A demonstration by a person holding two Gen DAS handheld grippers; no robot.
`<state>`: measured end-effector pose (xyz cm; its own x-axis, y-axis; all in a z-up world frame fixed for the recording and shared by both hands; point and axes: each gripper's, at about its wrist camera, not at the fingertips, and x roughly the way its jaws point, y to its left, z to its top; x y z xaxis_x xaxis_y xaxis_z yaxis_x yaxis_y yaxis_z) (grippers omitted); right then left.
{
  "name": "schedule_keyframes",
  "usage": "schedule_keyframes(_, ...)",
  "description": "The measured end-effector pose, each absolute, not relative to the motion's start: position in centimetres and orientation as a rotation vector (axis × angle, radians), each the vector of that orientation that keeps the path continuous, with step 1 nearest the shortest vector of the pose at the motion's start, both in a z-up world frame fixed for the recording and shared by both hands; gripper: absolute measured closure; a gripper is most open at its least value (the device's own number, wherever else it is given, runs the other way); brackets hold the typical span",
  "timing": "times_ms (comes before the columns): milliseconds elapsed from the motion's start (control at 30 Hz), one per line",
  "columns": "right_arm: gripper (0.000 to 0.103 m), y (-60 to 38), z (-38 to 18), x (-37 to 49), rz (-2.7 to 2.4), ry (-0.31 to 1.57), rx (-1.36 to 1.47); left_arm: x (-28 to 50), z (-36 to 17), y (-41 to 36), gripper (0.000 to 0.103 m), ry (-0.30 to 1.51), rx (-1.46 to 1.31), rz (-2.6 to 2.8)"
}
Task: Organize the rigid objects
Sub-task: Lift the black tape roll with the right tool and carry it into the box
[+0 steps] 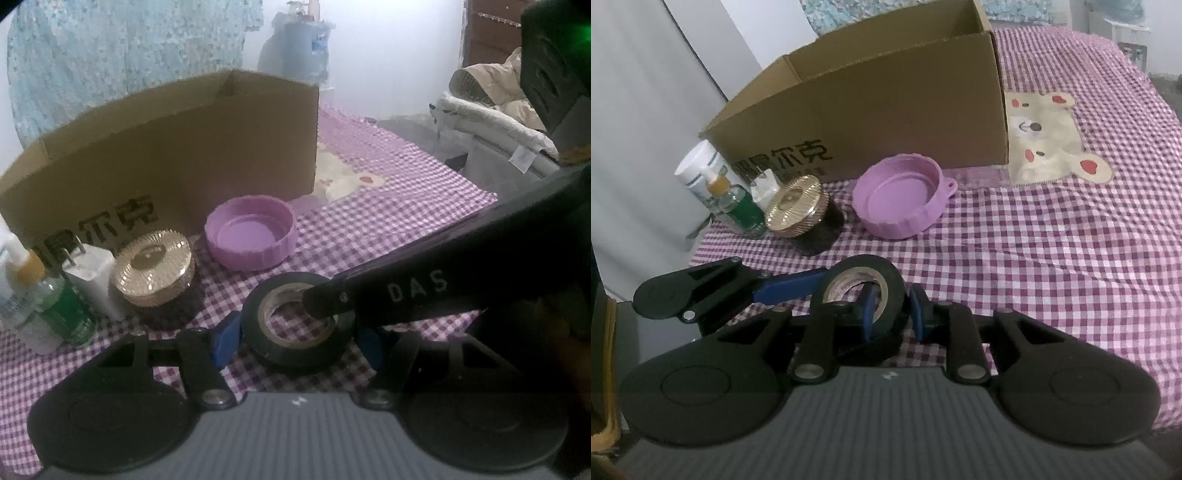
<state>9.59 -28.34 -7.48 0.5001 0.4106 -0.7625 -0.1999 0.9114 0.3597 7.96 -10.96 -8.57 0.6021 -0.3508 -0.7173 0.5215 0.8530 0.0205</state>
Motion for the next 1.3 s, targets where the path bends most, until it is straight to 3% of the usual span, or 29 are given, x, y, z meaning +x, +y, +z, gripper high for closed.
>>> schedule_keyframes(367, 0.084, -26.6, -0.5, 8.3, 0.421, 0.828, 0.156, 6.1, -2.1, -9.4, 0.036, 0.6, 0.269, -0.445)
schedule_keyframes(667, 0.082, -23.6, 6.9, 14.4, 0.548, 0.694, 0.083, 11.7, 4.8, -6.4, 0.036, 0.517, 0.273, -0.357)
schedule_keyframes(900, 0.081, -21.5, 7.5, 26.3, 0.613, 0.84, 0.112, 22.7, 5.4, -4.9, 0.036, 0.703, 0.241, -0.346)
schedule_keyframes(1133, 0.081, -19.3, 1.7, 36.2, 0.609, 1.122, 0.205, 31.5, 1.1, -4.0, 0.036, 0.984, 0.241, -0.304)
schedule_keyframes(1300, 0.081, -17.8, -1.8, 38.1, 0.592, 1.235, 0.217, 33.9, -1.4, -3.8, 0.036, 1.085, 0.277, -0.277)
